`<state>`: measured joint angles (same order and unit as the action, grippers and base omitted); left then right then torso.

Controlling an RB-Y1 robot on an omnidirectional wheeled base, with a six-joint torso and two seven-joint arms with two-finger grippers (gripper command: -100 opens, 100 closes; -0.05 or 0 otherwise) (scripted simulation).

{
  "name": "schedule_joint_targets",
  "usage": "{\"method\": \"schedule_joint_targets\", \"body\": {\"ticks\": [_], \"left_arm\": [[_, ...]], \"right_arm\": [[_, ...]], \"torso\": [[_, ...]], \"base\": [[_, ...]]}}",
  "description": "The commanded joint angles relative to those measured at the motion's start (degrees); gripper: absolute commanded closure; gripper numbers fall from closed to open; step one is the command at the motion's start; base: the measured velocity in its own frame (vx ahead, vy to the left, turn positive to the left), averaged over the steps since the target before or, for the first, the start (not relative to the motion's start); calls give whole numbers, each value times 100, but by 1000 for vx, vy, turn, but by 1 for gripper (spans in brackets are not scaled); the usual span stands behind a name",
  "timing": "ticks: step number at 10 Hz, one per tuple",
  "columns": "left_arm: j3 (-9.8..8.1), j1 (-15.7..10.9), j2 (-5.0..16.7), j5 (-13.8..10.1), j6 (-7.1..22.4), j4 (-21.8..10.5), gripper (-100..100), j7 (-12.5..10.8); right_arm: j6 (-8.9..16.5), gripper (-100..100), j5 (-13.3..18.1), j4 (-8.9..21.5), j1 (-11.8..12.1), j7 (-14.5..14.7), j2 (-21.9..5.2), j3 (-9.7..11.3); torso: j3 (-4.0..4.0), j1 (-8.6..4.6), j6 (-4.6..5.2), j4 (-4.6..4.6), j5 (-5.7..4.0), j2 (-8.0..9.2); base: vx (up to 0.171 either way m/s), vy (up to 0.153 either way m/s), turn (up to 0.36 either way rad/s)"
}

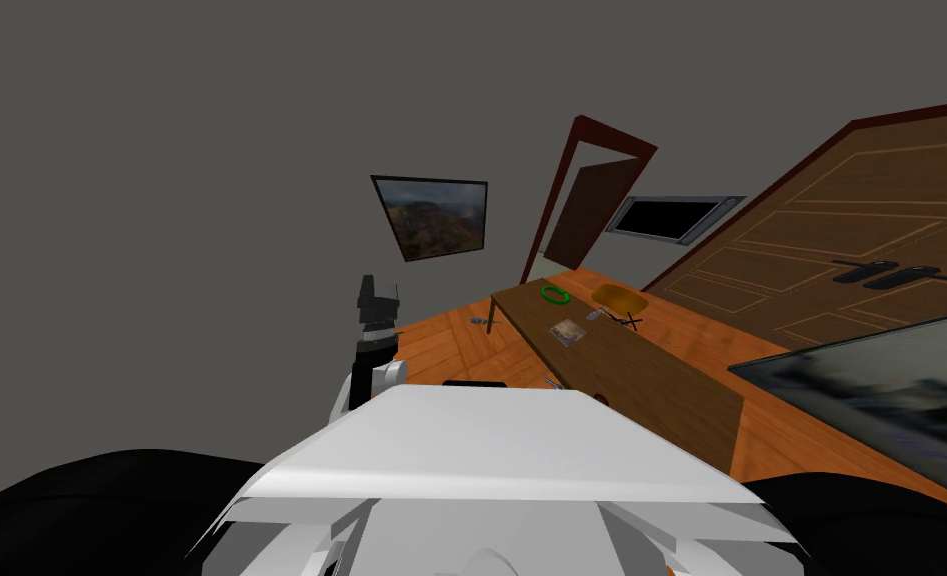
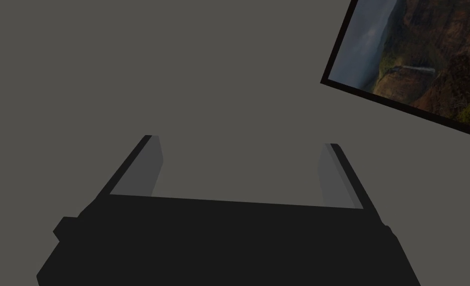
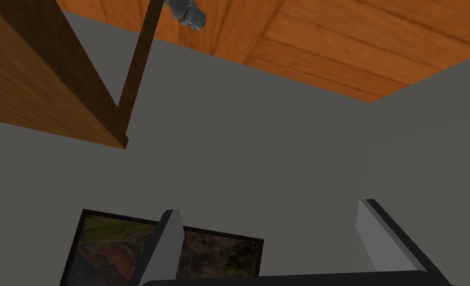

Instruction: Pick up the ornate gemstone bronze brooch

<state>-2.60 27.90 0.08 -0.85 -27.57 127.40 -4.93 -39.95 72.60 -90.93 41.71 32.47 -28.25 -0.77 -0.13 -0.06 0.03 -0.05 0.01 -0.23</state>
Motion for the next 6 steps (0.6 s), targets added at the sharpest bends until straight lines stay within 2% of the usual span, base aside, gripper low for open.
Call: {"method": "schedule_joint_targets", "body": {"ticks": [1,2,3,4,5,6], "left_arm": [[0,0,0,0,0,0,0,0],[0,0,0,0,0,0,0,0],[0,0,0,0,0,0,0,0],[0,0,0,0,0,0,0,0],[0,0,0,0,0,0,0,0],[0,0,0,0,0,0,0,0]], "right_arm": [[2,-100,286,86,-36,-9,-124,34],[2,-100,376,86,-36,-9,-124,34],[-80,-100,591,325,-42,132,-324,27],[-80,-100,728,325,-42,132,-324,27],[-160,-100,926,545,-52,266,-524,22],[-160,-100,1065,559,-52,266,-524,22]], "torso": [[0,0,0,0,0,0],[0,0,-1,0,-1,1],[5,3,0,2,0,10],[5,3,0,2,0,8],[4,2,0,2,0,7],[-1,1,0,0,0,-2]], "base": [[66,-7,12],[31,-1,2],[49,3,17],[56,-2,13],[86,-4,19],[77,-14,3]]}}
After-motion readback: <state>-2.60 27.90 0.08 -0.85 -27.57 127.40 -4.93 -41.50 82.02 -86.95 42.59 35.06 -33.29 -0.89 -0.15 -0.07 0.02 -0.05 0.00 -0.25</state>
